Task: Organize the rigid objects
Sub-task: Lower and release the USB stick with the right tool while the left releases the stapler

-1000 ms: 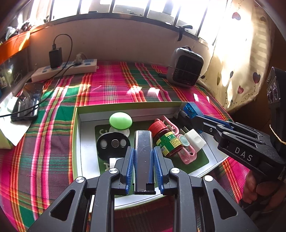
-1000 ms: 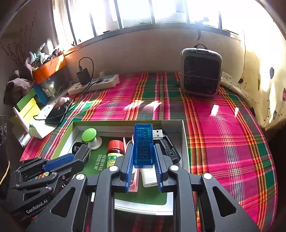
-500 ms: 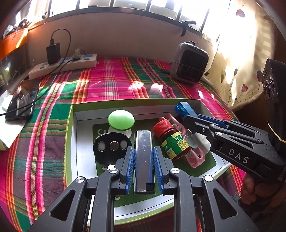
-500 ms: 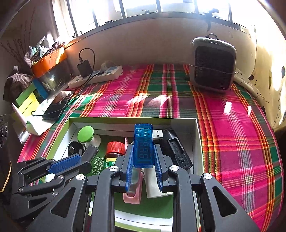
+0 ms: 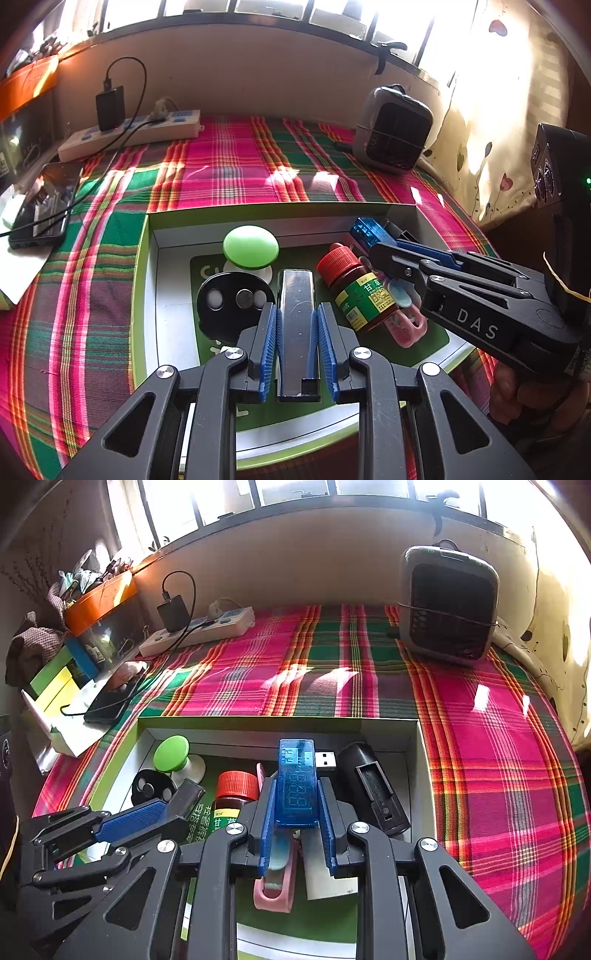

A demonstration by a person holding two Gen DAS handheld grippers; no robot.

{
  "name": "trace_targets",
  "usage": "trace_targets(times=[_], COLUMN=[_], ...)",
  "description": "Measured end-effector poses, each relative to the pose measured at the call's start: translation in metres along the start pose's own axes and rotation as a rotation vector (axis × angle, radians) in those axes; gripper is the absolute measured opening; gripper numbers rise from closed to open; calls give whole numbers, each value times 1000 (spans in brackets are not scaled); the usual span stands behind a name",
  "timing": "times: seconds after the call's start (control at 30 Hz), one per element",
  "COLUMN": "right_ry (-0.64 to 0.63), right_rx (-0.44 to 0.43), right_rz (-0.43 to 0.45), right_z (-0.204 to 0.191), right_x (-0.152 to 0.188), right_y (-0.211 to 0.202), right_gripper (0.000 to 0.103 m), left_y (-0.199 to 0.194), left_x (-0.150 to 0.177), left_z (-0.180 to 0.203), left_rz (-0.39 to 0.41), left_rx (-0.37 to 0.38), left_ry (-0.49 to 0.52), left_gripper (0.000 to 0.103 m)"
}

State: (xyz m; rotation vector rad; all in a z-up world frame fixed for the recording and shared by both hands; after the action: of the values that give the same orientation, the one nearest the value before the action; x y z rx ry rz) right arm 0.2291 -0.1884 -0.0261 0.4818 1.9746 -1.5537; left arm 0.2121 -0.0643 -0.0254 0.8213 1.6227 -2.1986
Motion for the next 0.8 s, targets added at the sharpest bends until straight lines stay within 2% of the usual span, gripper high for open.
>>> trace_targets(times=[0.8], right_ry=[15], right_rx=[-17], right_rz=[-1], right_z=[2], right_x=[2], right_y=[3], right_gripper=[23], left_y=[-1], left_x=[-1], left_z=[0], left_rz=[3], left_rx=[-1], left_ry=[-1], left_gripper=[22])
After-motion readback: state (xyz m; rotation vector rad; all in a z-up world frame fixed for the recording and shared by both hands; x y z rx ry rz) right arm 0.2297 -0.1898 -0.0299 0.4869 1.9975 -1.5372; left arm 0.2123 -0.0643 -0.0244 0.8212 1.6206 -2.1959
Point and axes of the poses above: each gripper's, at about its wrist camera, not at the fingertips, and y roughly the way its jaws point, z to its right, x to its underside, the point moved 6 cm from there along y, roughly the way its jaws point, and after that the axes turned 3 degrees about -z, right-handed, at the moved point
